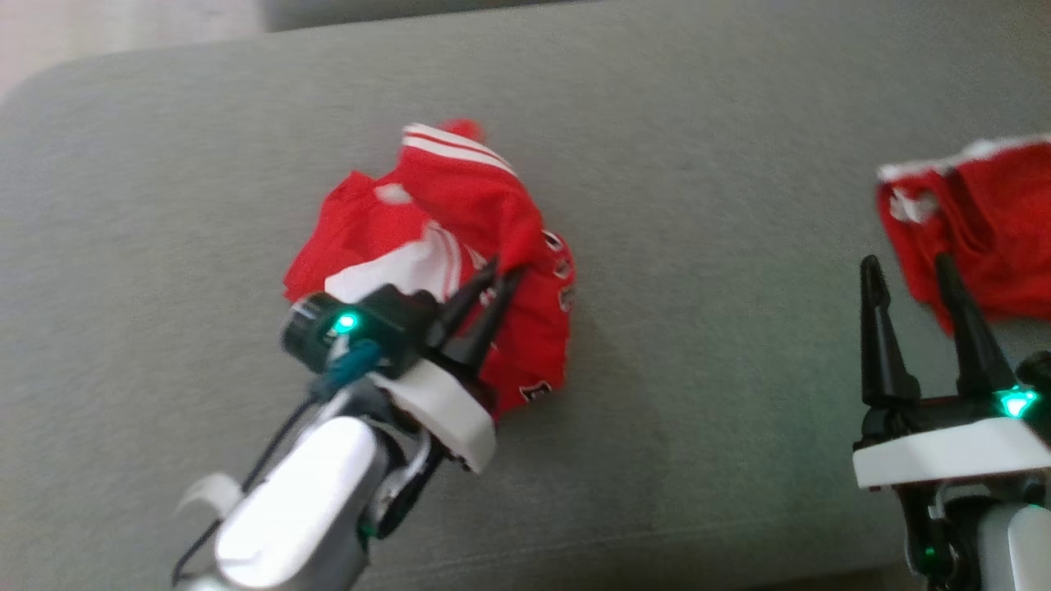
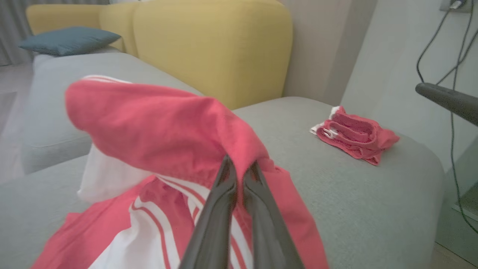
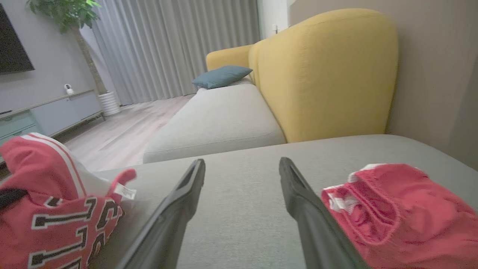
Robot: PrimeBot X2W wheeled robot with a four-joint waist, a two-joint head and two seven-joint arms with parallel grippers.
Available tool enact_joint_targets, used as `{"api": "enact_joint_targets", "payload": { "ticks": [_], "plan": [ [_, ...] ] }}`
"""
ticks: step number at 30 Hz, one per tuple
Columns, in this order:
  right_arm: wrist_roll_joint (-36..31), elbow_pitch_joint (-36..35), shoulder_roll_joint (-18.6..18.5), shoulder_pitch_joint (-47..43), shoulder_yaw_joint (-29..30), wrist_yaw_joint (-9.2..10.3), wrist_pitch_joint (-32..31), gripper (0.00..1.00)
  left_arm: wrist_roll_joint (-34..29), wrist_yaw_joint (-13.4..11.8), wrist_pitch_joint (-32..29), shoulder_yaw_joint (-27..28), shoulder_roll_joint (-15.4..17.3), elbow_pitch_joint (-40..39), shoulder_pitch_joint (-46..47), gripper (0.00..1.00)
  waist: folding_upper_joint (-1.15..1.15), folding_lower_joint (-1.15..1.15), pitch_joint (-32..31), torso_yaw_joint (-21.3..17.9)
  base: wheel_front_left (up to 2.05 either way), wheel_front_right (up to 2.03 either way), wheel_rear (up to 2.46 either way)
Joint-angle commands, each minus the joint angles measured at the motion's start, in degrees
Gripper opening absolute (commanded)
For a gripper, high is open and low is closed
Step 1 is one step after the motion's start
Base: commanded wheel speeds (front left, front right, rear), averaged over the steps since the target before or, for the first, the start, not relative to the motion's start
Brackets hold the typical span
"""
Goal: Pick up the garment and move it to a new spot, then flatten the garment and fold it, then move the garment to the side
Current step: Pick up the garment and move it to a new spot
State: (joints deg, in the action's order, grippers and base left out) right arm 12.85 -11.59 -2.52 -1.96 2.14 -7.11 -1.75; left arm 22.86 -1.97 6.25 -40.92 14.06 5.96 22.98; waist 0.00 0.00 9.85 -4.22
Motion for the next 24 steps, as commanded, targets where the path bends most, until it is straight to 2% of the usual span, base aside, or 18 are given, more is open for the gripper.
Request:
{"api": "enact_joint_targets", "payload": {
  "ticks": [1, 8, 10, 13, 17, 24],
  "plan": [
    [0.4, -1.9, -0.4, 1.6, -1.3, -0.37, 0.9, 1.0, -0.2, 0.5, -0.3, 1.3, 0.3, -0.8, 2.6, 0.0, 0.0, 0.0, 3.5, -4.7, 0.0, 0.0, 0.0],
    [0.5, -1.2, -0.4, 1.9, -1.2, -0.37, 2.6, 1.0, -1.5, 3.8, -0.4, -3.6, -1.7, 4.7, 3.9, 0.0, 0.0, 0.0, 6.4, -7.7, 0.0, 0.0, 0.0],
    [0.5, -0.9, -0.4, 1.8, -0.9, -0.37, 3.0, 1.0, -2.3, 4.1, 0.4, -4.5, -2.1, 5.5, 4.1, 1.0, 0.0, 0.0, 6.5, -7.4, 0.0, 0.0, 0.0],
    [0.5, -0.3, -0.4, 1.8, -0.6, -0.37, 3.1, 1.0, -3.4, 4.5, 2.0, -6.0, -2.6, 5.6, 4.3, 1.0, 0.0, 0.0, 5.8, -5.9, 0.0, 0.0, 0.0],
    [0.0, 0.3, -0.4, 1.8, -0.3, -0.37, 2.7, 1.0, -4.3, 3.9, 4.8, -6.2, -2.7, 4.5, 4.0, 1.0, 0.0, 0.0, 3.6, -2.3, 0.0, 0.0, 0.0],
    [-1.3, 0.6, -0.4, 1.7, 0.0, -0.37, 1.0, 1.0, -3.3, -0.2, 7.5, -0.9, -0.3, 3.2, 2.4, 1.0, 0.0, 0.0, -0.5, 5.2, 0.0, 0.0, 0.0]
  ]
}}
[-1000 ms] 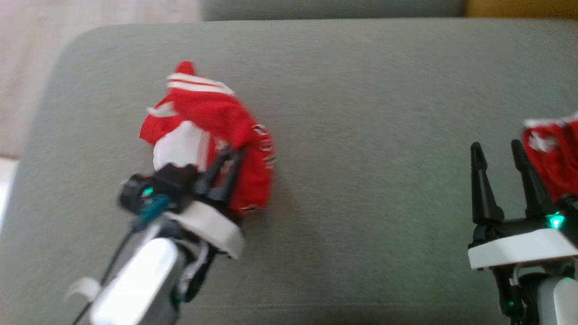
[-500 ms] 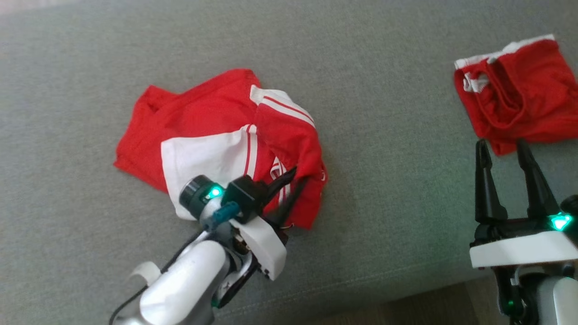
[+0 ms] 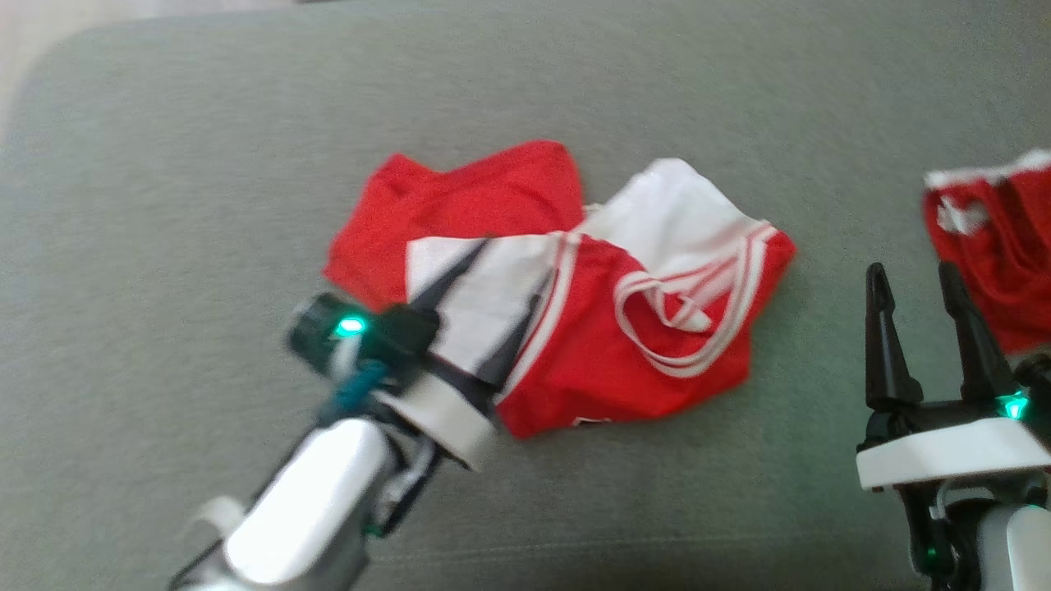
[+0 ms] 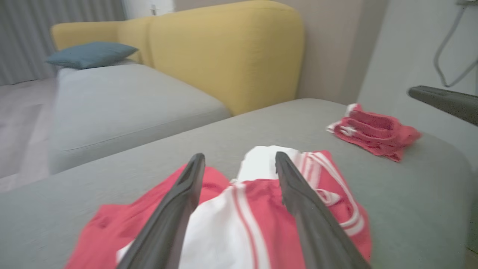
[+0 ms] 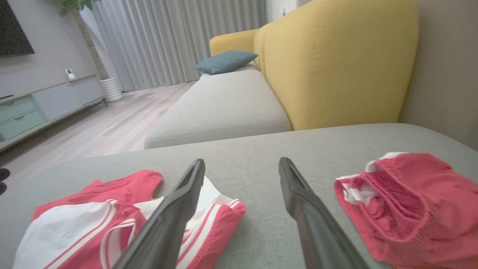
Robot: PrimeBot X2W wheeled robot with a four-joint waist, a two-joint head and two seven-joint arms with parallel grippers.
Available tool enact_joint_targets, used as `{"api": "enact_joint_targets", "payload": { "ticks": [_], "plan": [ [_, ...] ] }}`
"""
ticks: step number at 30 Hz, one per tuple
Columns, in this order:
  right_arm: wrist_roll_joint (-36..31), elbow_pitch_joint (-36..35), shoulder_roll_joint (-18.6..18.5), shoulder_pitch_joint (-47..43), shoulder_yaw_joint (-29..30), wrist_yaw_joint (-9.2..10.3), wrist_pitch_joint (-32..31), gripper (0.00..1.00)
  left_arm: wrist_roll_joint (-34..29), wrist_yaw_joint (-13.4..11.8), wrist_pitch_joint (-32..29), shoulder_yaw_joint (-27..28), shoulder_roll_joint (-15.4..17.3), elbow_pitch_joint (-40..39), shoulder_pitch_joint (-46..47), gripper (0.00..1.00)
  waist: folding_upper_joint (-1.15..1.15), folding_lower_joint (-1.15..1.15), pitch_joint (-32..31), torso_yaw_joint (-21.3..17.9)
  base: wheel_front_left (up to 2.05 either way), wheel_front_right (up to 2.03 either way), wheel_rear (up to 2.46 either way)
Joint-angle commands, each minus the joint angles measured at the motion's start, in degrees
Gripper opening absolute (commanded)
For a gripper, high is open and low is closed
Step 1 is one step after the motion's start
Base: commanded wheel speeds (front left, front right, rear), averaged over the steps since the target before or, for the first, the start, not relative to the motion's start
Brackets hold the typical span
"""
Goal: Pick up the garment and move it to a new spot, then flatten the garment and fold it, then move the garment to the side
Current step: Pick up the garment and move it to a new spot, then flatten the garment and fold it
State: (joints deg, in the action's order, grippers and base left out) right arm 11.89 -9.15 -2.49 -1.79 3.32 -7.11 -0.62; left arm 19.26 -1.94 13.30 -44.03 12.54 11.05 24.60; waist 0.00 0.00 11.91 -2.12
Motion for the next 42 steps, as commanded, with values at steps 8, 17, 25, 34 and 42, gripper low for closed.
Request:
{"api": "enact_joint_targets", "payload": {
  "ticks": [8, 17, 25, 34, 42],
  "plan": [
    [-1.2, -2.0, -0.4, 0.6, -0.6, -0.37, -2.0, 1.0, 3.7, -5.1, 1.3, 11.2, 6.3, -1.6, -3.7, 1.0, 0.0, 0.0, -5.3, 8.0, 0.0, 0.0, 0.0],
    [-1.8, -2.3, -0.4, -2.5, 0.2, -0.37, -3.4, 1.0, 6.3, -7.9, 1.5, 16.2, 10.1, -2.9, -9.7, 1.0, 0.0, 0.0, -8.0, 8.0, 0.0, 0.0, 0.0],
    [-1.6, -2.3, -0.4, -5.4, 0.1, -0.37, -4.2, 1.0, 7.2, -9.6, 1.1, 16.8, 10.6, -3.9, -13.0, 1.0, 0.0, 0.0, -10.7, 6.7, 0.0, 0.0, 0.0],
    [-1.0, -2.6, -0.4, -7.2, -0.3, -0.37, -4.9, 1.0, 8.2, -11.1, -0.2, 16.7, 11.3, -4.8, -16.3, 1.0, 0.0, 0.0, -12.8, 6.7, 0.0, 0.0, 0.0],
    [-0.9, -2.6, -0.4, -7.2, -0.3, -0.37, -5.0, 1.0, 8.2, -11.7, -0.4, 16.6, 11.5, -5.2, -16.5, 1.0, 0.0, 0.0, -12.7, 6.8, 0.0, 0.0, 0.0]
  ]
}}
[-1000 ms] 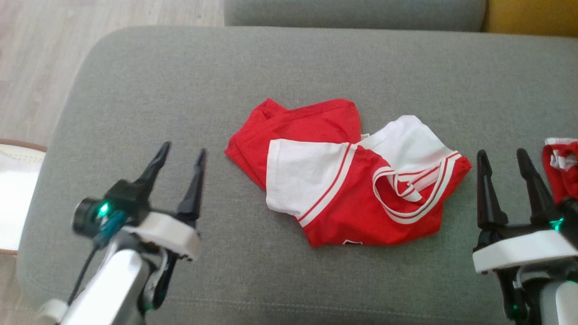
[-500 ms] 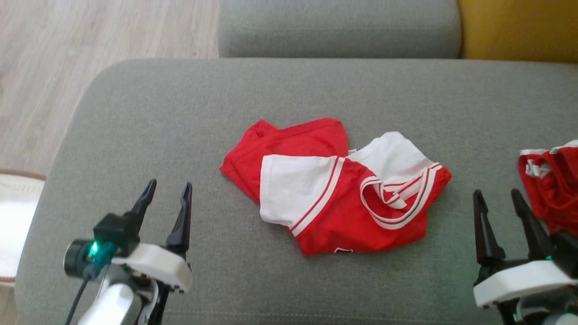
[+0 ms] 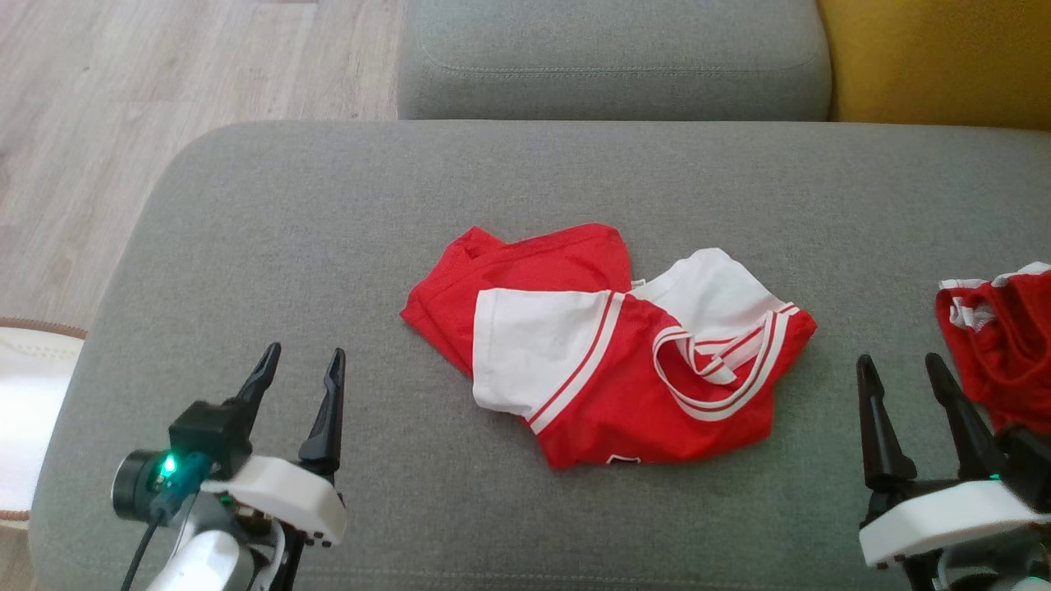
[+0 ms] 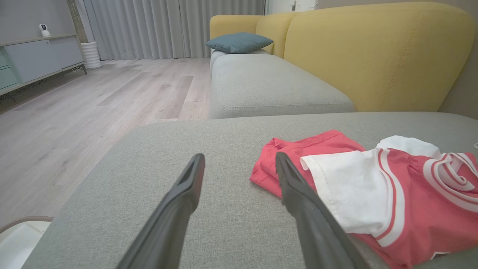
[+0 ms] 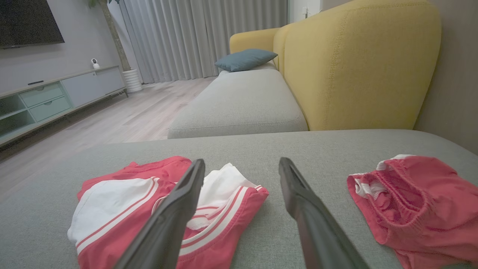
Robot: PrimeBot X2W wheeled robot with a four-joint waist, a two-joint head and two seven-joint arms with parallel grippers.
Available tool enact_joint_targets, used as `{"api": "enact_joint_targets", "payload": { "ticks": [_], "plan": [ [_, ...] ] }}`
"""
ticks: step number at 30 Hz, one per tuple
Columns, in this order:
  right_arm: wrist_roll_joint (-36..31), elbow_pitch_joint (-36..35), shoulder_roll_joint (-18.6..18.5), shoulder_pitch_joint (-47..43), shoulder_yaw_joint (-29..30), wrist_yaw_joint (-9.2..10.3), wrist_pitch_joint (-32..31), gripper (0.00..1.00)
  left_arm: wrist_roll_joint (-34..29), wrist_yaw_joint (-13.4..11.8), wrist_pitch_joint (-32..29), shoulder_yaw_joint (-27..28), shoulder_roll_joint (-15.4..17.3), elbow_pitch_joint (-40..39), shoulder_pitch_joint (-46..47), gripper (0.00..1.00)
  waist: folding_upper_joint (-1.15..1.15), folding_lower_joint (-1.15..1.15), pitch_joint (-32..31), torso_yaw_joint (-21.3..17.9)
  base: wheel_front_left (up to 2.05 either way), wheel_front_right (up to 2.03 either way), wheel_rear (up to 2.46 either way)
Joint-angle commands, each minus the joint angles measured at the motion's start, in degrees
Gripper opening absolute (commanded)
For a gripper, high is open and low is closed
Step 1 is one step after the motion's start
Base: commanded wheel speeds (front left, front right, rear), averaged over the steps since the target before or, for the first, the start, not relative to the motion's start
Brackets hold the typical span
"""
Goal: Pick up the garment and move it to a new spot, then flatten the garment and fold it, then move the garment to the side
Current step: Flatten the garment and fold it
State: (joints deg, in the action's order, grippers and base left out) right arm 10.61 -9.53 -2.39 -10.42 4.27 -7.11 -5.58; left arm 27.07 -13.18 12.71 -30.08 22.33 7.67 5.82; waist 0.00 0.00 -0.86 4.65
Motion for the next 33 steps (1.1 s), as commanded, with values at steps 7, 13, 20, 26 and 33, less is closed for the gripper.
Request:
{"api": "enact_joint_targets", "payload": {
  "ticks": [7, 13, 20, 26, 33],
  "plan": [
    [0.5, -2.2, -0.5, 1.5, -1.2, -0.37, -0.1, 1.0, 0.4, -0.3, 0.2, 2.1, 1.7, -1.8, 2.7, 1.0, 0.0, 0.0, 0.2, 0.3, 0.0, 0.0, 0.0],
    [-0.2, -2.2, -0.5, 2.1, -2.0, -0.37, -1.0, 1.0, 0.2, -0.1, 0.3, 1.8, 1.7, -1.9, 3.4, 1.0, 0.0, 0.0, 1.1, 0.8, 0.0, 0.0, 0.0],
    [-2.6, 0.5, -0.7, 9.8, -8.3, -0.37, -6.8, 1.0, -0.5, 0.5, 0.8, 1.6, 1.2, -2.3, 6.5, 1.0, 0.0, 0.0, 5.1, 2.9, 0.0, 0.0, 0.0],
    [-0.5, 5.6, -3.9, 17.8, -12.5, -0.37, -15.9, 1.0, -1.0, 1.5, 1.3, 1.3, 0.1, -2.1, 9.6, 1.0, 0.0, 0.0, 8.9, 5.5, 0.0, 0.0, 0.0],
    [2.5, 11.5, -9.6, 27.8, -17.5, -0.37, -26.4, 1.0, -1.8, 3.2, 1.9, 1.2, -1.5, -0.6, 13.1, 1.0, 0.0, 0.0, 13.1, 8.5, 0.0, 0.0, 0.0]
  ]
}}
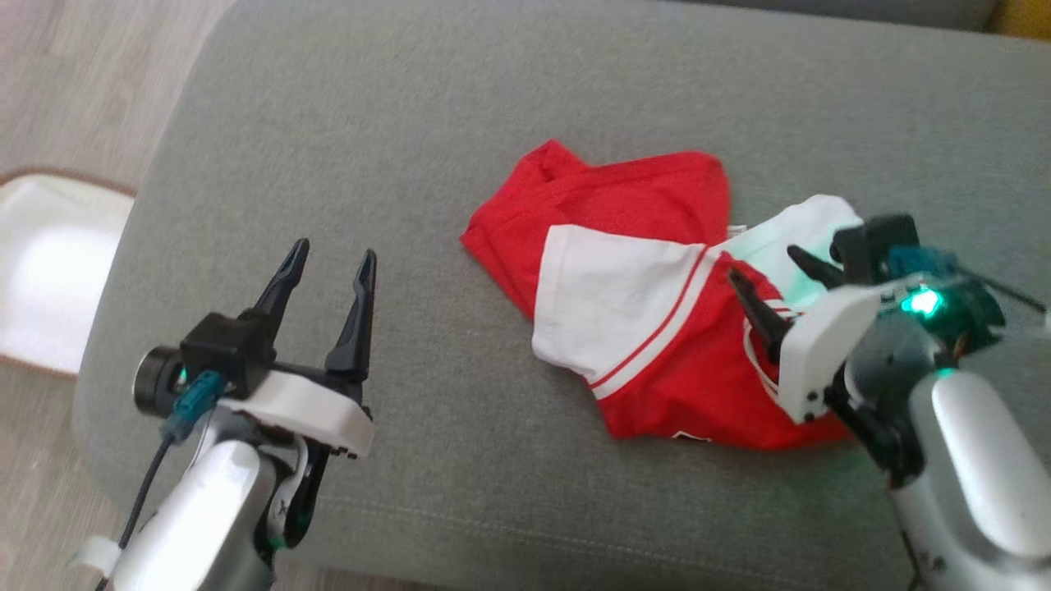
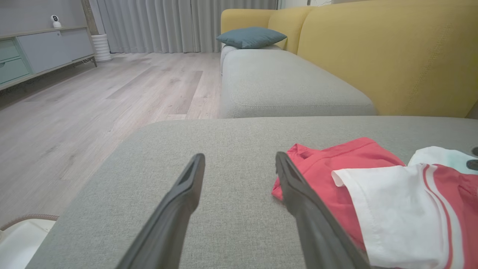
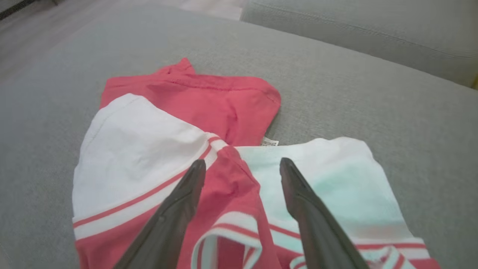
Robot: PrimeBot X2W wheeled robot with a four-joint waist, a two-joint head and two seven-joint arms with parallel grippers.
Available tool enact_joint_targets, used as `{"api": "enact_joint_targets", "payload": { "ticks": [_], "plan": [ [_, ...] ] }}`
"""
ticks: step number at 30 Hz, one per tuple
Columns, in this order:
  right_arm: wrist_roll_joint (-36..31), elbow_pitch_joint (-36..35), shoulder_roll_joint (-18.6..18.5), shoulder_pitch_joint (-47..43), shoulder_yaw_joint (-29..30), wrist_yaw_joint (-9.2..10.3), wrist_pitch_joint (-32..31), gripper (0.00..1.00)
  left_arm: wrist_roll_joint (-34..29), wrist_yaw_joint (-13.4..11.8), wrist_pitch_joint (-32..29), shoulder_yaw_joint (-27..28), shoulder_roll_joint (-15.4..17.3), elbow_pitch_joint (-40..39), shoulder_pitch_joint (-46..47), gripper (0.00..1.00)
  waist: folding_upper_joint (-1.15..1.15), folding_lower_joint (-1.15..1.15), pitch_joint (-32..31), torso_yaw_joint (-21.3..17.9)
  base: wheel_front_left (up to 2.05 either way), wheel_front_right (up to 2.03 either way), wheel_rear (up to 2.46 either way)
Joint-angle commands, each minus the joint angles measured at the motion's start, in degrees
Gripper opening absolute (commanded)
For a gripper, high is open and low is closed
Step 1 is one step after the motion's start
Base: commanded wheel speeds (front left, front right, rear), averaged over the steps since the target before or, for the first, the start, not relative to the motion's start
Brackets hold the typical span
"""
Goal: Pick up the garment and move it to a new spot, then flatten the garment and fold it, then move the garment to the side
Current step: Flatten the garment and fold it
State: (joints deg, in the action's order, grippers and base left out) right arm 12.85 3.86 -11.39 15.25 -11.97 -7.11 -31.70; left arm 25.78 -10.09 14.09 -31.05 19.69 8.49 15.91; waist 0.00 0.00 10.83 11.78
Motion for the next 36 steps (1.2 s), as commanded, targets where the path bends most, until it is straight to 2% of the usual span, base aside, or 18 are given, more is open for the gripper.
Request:
{"api": "enact_joint_targets", "payload": {
  "ticks": [1, 9, 10, 11, 14, 18, 21, 28, 33, 36],
  "plan": [
    [0.6, -1.3, -1.2, 3.3, -1.8, -0.37, -1.2, 1.0, -0.6, 0.3, 0.6, 2.2, 0.9, -1.2, 3.3, 1.0, 0.0, 0.0, 1.9, 1.6, 0.0, 0.0, 0.0],
    [4.2, 4.1, -4.0, 8.4, -5.8, -0.37, -8.1, 1.0, -1.5, 1.8, 0.9, 3.1, -0.4, 0.3, 4.7, 1.0, 0.0, 0.0, 3.8, 2.2, 0.0, 0.0, 0.0],
    [4.9, 4.4, -4.2, 8.6, -6.2, -0.37, -8.7, 0.43, -1.7, 2.0, 0.9, 3.3, -0.6, 0.3, 4.8, 1.0, 0.0, 0.0, 3.9, 2.2, 0.0, 0.0, 0.0],
    [5.5, 4.5, -4.3, 8.8, -6.2, -0.37, -8.9, 0.0, -1.8, 2.1, 0.9, 3.5, -0.7, 0.3, 4.8, 1.0, 0.0, 0.0, 4.0, 2.1, 0.0, 0.0, 0.0],
    [6.0, 3.8, -4.5, 8.6, -5.7, -0.37, -7.8, 0.0, -2.4, 2.5, 0.9, 4.1, -1.1, 0.3, 4.6, 1.0, 0.0, 0.0, 3.9, 1.9, 0.0, 0.0, 0.0],
    [5.6, 0.6, -2.9, 5.6, -2.4, -0.37, -3.0, 0.0, -2.8, 2.8, 0.9, 4.7, -1.4, 1.0, 3.8, 1.0, 0.0, 0.0, 2.8, 1.2, 0.0, 0.0, 0.0],
    [4.5, -2.3, -0.1, 1.5, 2.8, -0.37, 1.0, 0.0, -3.1, 2.9, 0.9, 5.0, -1.4, 1.3, 3.2, 1.0, 0.0, 0.0, 1.8, 0.5, 0.0, 0.0, 0.0],
    [1.6, -8.8, 6.6, -9.9, 15.5, -0.37, 5.8, 0.0, -3.4, 2.7, 0.9, 5.5, -1.0, 1.4, 1.8, 1.0, 0.0, 0.0, -0.2, -1.6, 0.0, 0.0, 0.0],
    [0.9, -10.7, 8.3, -17.2, 21.8, -0.37, 8.1, 0.0, -3.2, 2.6, 0.9, 5.6, -0.9, 1.5, 1.1, 1.0, 0.0, 0.0, -1.1, -2.4, 0.0, 0.0, 0.0],
    [1.5, -10.8, 8.4, -19.8, 22.8, -0.37, 8.9, 0.0, -3.2, 2.5, 0.9, 5.5, -0.8, 1.4, 0.8, 1.0, 0.0, 0.0, -1.4, -2.5, 0.0, 0.0, 0.0]
  ]
}}
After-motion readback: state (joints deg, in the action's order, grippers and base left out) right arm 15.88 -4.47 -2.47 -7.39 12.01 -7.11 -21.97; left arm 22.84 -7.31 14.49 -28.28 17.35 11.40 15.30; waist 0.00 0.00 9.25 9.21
